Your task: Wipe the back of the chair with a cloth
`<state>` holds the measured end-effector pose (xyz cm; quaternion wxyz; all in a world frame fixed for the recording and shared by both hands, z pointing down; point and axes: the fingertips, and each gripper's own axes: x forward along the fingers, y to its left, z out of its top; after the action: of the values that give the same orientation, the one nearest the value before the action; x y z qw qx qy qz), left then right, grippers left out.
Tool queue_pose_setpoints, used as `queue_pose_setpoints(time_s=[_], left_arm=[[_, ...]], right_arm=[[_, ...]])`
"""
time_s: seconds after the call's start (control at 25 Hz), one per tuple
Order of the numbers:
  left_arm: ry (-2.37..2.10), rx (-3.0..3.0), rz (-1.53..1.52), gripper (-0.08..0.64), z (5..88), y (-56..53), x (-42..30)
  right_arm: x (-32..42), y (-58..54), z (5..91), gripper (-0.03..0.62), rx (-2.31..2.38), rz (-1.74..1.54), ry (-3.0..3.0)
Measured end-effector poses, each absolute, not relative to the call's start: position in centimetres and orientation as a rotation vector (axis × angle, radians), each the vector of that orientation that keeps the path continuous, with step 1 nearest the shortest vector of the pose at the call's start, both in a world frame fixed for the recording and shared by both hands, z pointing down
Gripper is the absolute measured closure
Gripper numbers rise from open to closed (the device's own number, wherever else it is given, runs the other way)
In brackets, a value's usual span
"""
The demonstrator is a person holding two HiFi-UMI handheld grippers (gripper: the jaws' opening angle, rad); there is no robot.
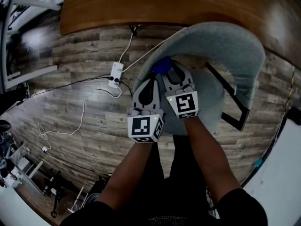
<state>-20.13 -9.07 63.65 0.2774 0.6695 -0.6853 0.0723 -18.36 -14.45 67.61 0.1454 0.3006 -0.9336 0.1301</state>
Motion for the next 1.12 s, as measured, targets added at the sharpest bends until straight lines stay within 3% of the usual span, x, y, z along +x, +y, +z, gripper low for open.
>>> queue_pose_setpoints(time_s=[1.12], left_arm=[[-1.671,2.118,0.324,0.554,63.7,-16.2,-14.9]], right_arm=[[-8.0,-21.7,67.7,0.483,1.442,0.365,-2.449]])
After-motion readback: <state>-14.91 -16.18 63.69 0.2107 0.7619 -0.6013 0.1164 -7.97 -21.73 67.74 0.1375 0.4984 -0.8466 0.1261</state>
